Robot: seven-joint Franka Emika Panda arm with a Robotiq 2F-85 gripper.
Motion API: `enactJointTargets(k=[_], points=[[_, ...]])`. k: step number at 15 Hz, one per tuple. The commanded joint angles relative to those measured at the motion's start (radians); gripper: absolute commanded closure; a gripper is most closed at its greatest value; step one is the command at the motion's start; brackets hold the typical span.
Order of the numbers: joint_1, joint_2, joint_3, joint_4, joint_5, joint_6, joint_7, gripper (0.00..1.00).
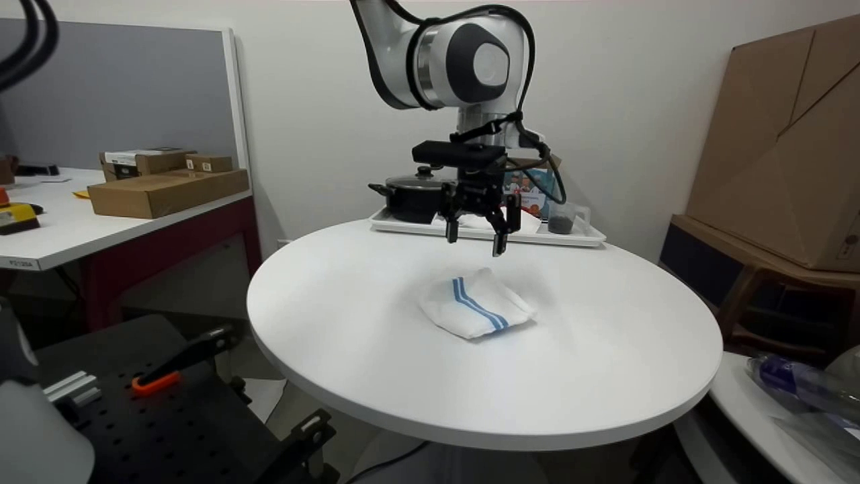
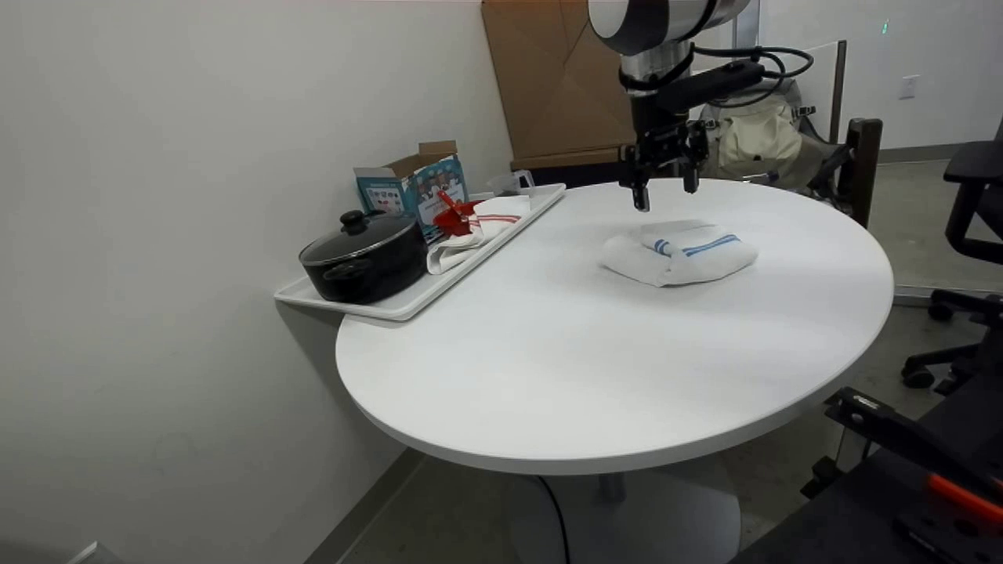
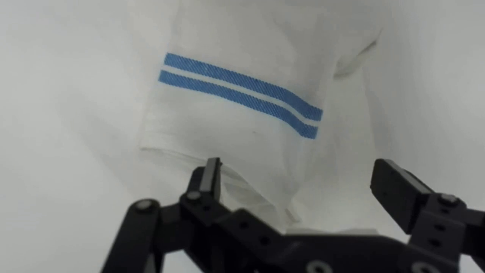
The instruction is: Use the cloth to wipe the table
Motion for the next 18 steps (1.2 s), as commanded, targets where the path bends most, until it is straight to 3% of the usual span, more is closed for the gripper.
enactJointTargets(k=[1,12,13,18], points=[[0.021,0.006,-0.013,-0.007,-0.005,-0.046,0.054,0.00],[0.064,0.176,-0.037,0.107,-0.029,-0.076,0.154,0.01],[0.068,0.193,-0.037,0.118,-0.029,-0.078,0.156,0.19],[0.098,0.243,-0.047,0.155,-0.049,-0.073,0.178,0.51]])
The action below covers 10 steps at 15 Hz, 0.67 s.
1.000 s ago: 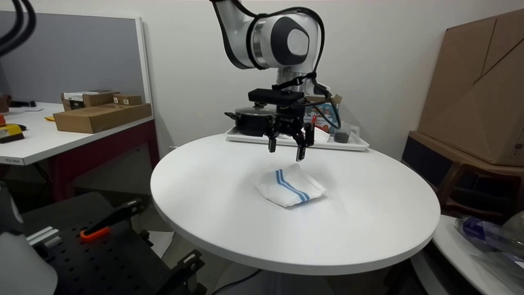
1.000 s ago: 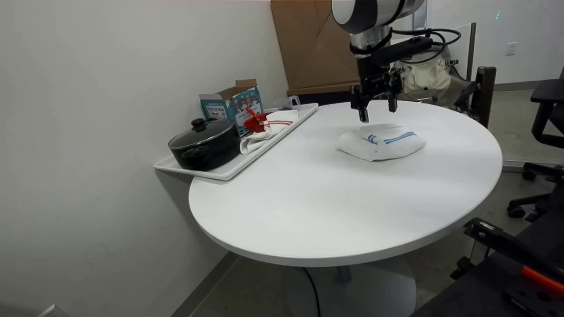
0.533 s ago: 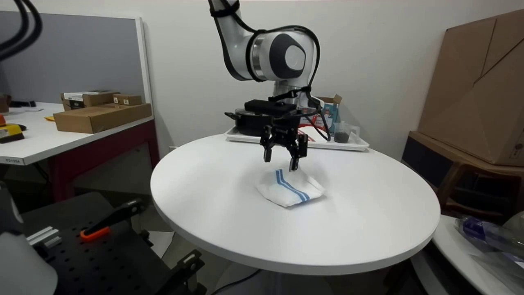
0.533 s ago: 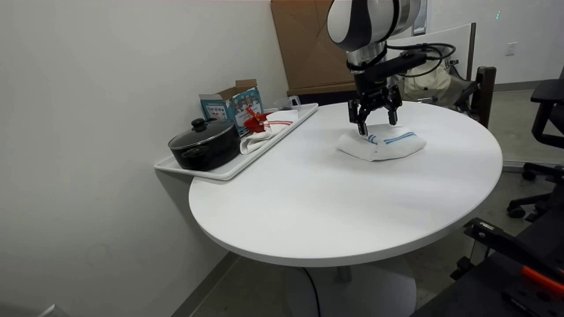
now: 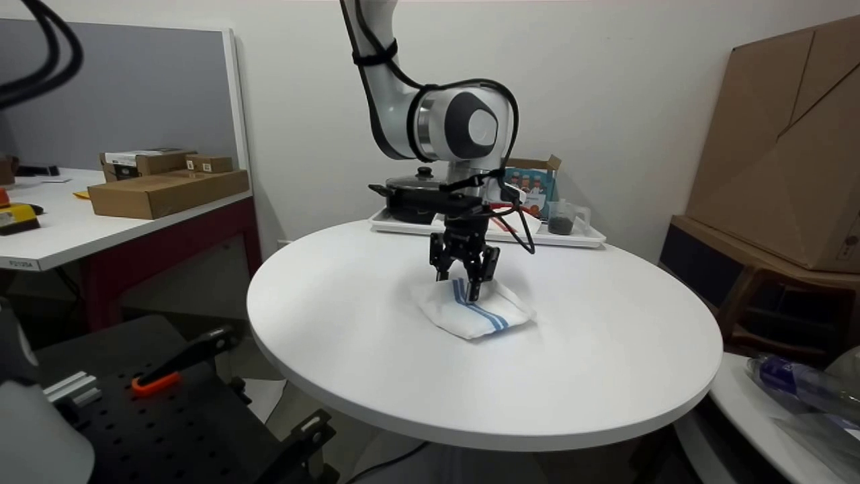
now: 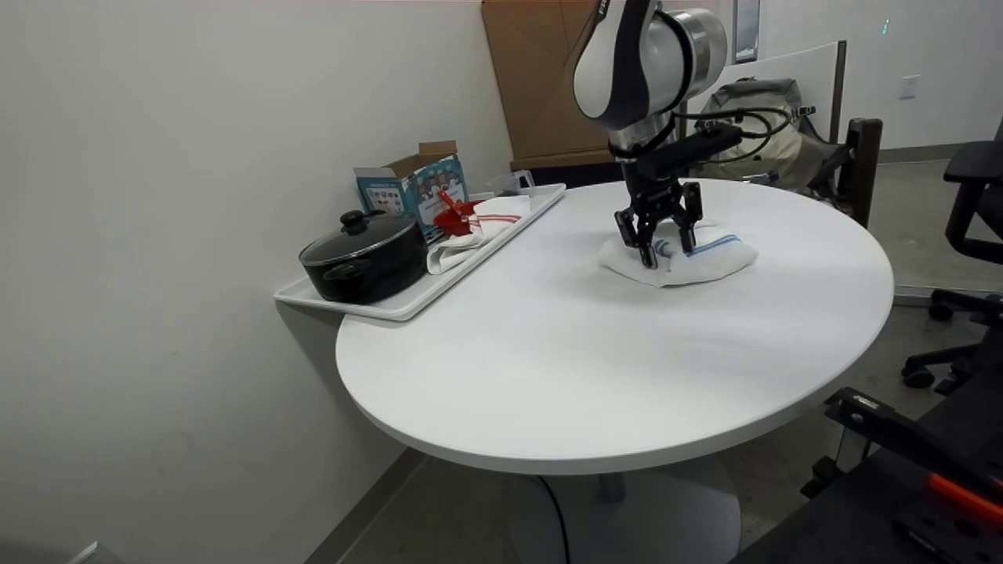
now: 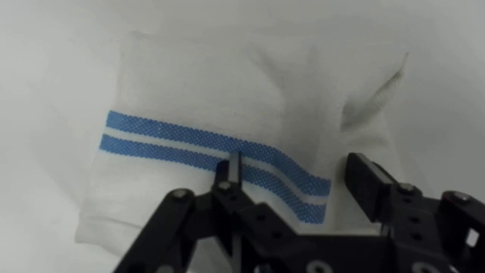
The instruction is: Use the cloth to wipe the table
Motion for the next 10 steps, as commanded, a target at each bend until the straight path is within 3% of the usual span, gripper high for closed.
enactJointTargets(k=[1,6,10], points=[[0.033,0.037,-0.020,0.048,-0.028,-0.013,0.037,0.58],[0.067,0.023,-0.011,0.030,-0.065,0.006,0.030,0.97],[0.108,-0.008,0.026,-0.007,-0.092,0.023,0.004,0.98]])
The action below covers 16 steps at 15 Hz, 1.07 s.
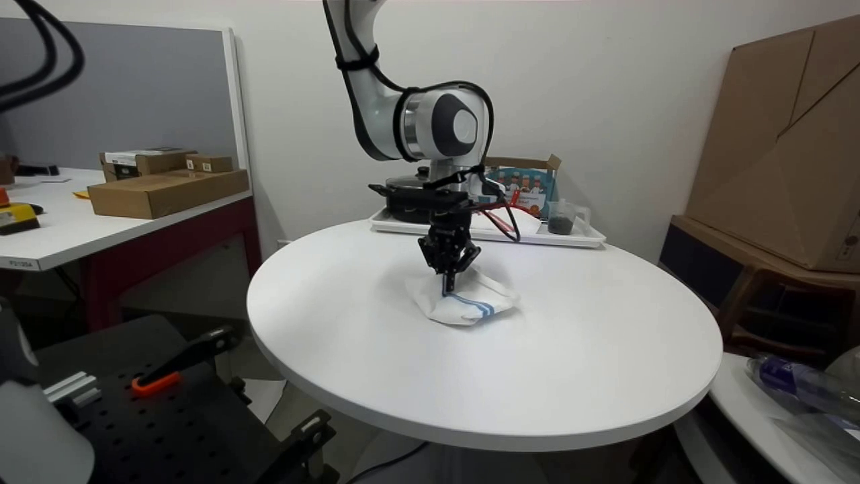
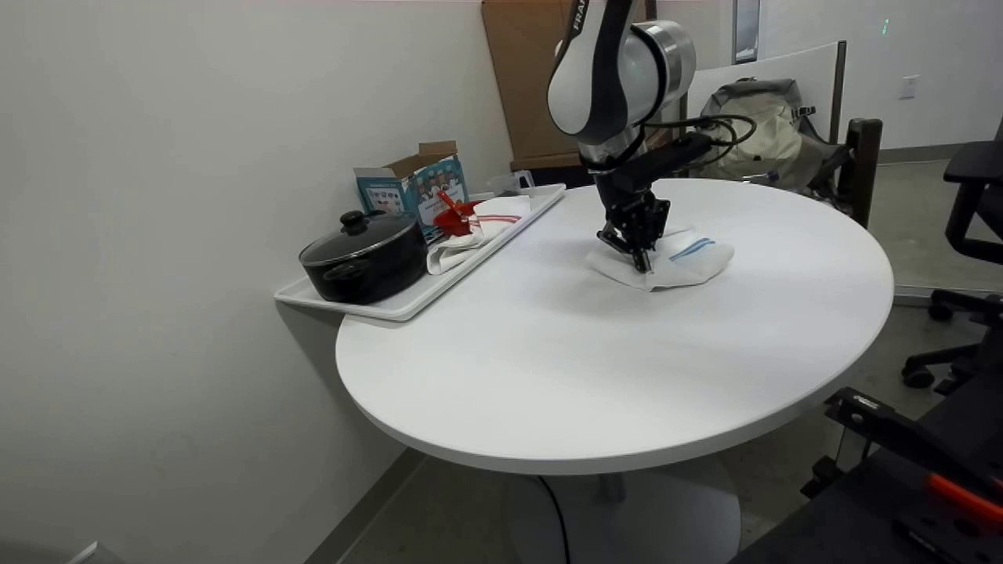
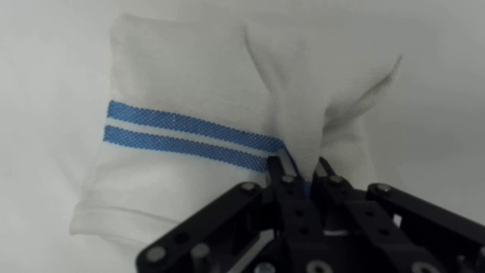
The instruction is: Use the cloth to wipe the table
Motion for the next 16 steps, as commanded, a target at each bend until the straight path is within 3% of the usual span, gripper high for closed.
enactJointTargets(k=[1,7,11,16], points=[[0.049,-0.045,0.041,-0.058,-0.037,0.031,-0.025,0.98],[0.138,-0.128,0.166,-0.170,-0.072,0.085,-0.107,0.98],[0.231,-0.178,0.228,-0.206,-0.102,0.078,-0.089,0.98],[0.316,-0.202,0.264,-0.194,-0.140,0.062,-0.062,0.98]])
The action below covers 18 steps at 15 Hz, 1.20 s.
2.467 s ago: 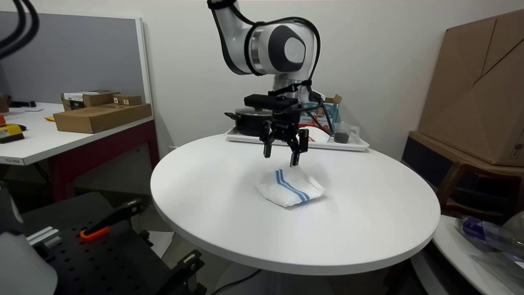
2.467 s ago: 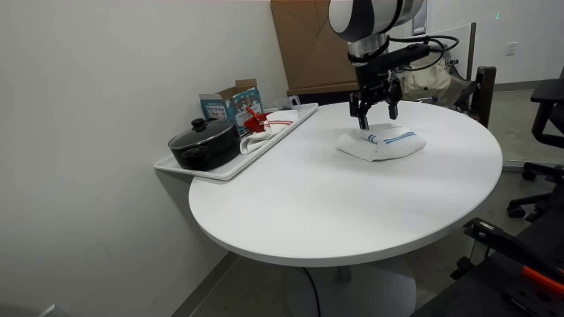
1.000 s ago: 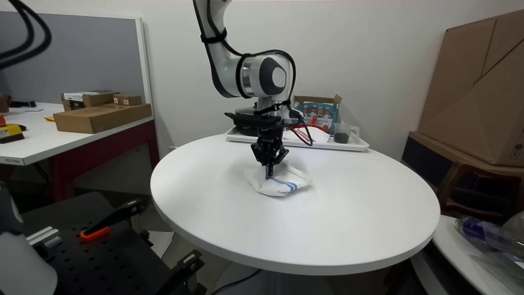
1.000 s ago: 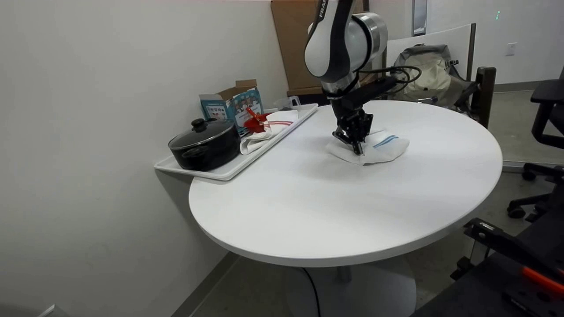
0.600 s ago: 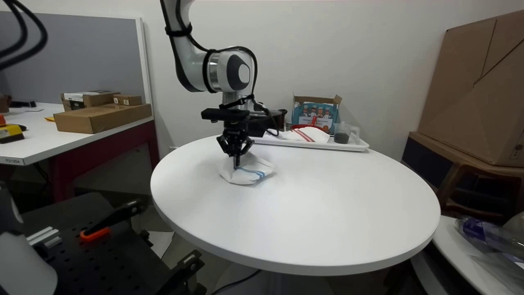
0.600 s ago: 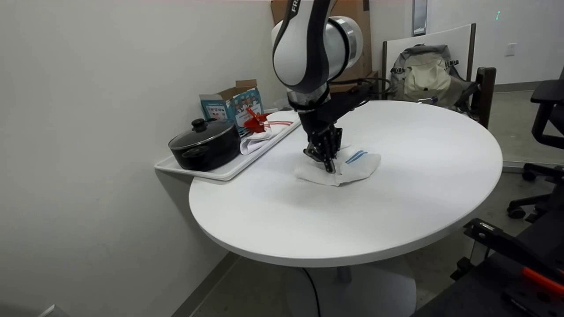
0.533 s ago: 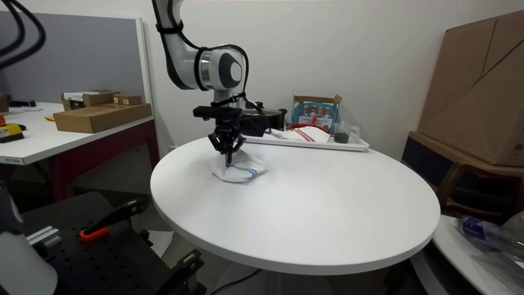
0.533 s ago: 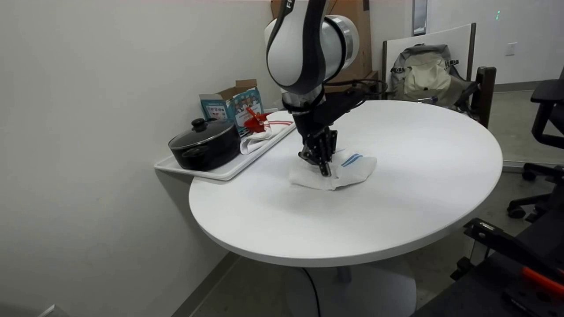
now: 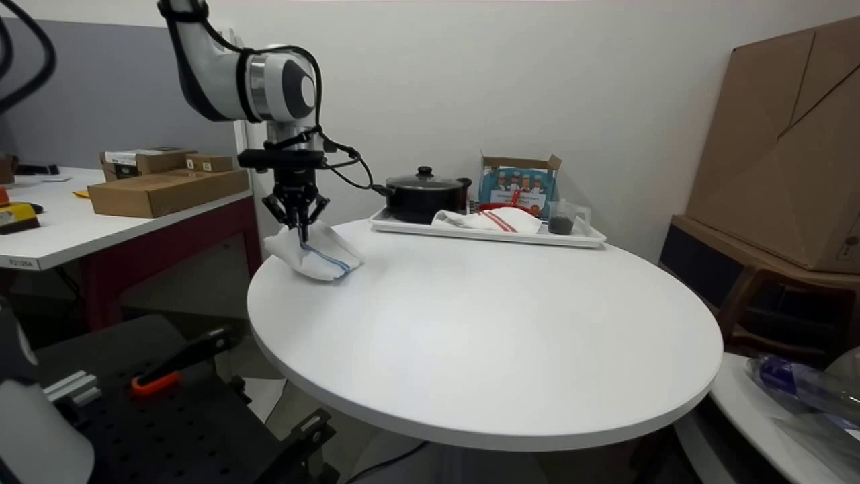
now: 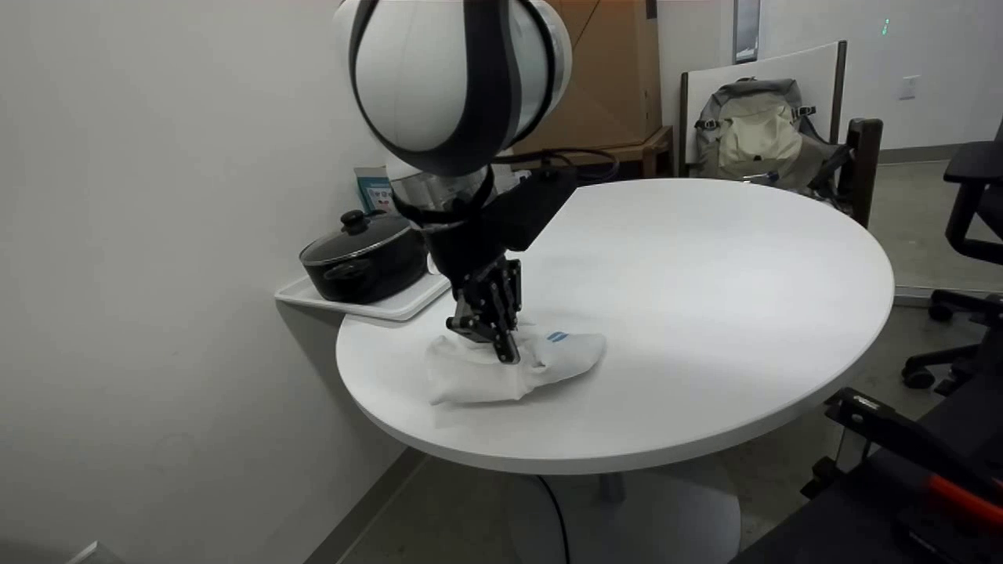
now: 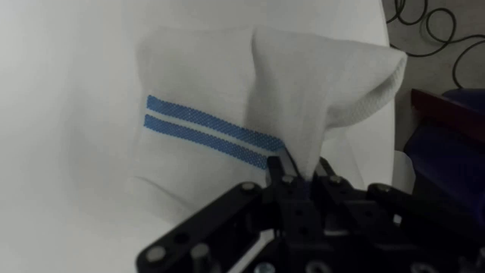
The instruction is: Use the cloth to wipe the table
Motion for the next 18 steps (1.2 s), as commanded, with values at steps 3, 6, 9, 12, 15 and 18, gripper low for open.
enactJointTargets(k=[3,6,9,12,15,18], points=[[0.055,-0.008,-0.015,0.017,-0.071,-0.019,0.040,0.98],[0.049,0.021,-0.035,0.042,-0.090,-0.041,0.054,0.98],[0.036,0.065,-0.070,0.075,-0.097,-0.076,0.060,0.98],[0.018,0.113,-0.118,0.106,-0.109,-0.102,0.065,0.98],[-0.020,0.161,-0.182,0.139,-0.117,-0.116,0.079,0.98],[-0.068,0.189,-0.241,0.174,-0.110,-0.137,0.100,0.98]])
